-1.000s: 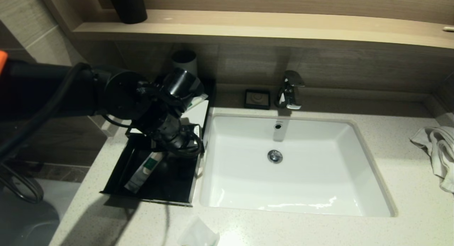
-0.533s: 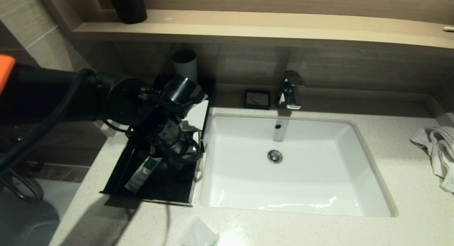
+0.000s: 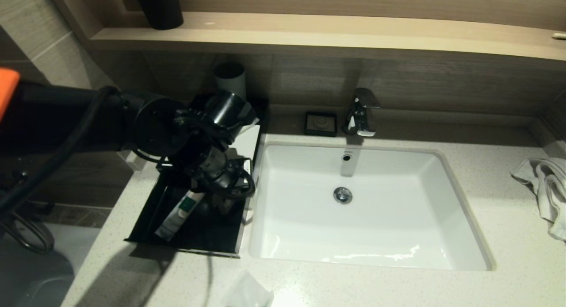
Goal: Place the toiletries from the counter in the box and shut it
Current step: Place the bathroom toiletry into the drawer
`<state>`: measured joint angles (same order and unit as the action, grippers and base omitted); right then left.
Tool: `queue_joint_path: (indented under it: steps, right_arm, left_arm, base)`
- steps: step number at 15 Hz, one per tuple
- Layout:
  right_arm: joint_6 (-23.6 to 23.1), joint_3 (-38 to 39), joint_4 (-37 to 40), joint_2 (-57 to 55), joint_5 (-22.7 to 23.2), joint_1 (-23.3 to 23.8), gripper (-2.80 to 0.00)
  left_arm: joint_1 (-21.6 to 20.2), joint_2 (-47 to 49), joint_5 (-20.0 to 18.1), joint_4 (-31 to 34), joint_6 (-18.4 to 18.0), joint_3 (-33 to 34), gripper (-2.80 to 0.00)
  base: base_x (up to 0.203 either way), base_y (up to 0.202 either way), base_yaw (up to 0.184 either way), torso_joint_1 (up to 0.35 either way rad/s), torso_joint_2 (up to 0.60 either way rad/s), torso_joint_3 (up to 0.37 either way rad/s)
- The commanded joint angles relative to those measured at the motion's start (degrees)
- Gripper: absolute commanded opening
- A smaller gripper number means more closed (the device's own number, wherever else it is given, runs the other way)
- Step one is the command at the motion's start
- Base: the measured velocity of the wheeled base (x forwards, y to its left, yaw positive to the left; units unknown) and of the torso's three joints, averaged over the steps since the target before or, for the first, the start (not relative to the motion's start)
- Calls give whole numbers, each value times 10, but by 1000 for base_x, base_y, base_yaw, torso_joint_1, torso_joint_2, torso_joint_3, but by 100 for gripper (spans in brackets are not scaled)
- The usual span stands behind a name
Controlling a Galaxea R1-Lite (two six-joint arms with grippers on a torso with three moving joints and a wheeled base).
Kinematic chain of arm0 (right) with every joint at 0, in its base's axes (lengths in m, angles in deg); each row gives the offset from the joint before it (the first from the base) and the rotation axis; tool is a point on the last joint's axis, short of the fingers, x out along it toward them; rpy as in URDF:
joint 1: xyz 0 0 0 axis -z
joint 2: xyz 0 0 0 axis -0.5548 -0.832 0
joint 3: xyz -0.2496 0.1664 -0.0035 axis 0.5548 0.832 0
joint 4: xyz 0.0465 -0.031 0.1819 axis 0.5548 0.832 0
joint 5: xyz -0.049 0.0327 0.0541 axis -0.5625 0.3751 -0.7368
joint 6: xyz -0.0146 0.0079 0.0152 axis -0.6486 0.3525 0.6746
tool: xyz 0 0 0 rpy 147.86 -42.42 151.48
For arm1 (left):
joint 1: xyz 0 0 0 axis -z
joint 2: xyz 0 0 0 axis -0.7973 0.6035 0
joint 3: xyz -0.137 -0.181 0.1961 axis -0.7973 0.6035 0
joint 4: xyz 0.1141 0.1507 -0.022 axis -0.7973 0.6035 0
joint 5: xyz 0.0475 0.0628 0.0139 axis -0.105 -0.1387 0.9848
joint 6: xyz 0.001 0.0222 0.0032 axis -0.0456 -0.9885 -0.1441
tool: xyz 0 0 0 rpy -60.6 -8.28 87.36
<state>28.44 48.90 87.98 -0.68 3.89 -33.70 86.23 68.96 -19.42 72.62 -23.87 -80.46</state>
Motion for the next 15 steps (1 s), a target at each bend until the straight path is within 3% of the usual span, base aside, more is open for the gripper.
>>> queue_joint_path:
  steps: [1, 10, 15]
  right_arm:
    - [0, 0, 0, 0, 0, 0, -280]
    - [-1, 0, 0, 0, 0, 0, -280]
    - [0, 0, 0, 0, 0, 1, -280]
  left_arm:
    - [2, -21, 1, 3, 2, 1, -280]
    - [2, -74, 4, 27, -21, 99, -280]
    - [2, -51, 6, 27, -30, 107, -280]
  base:
    - [0, 0, 0, 0, 0, 0]
    - [0, 0, 0, 0, 0, 0]
    - [0, 0, 0, 0, 0, 0]
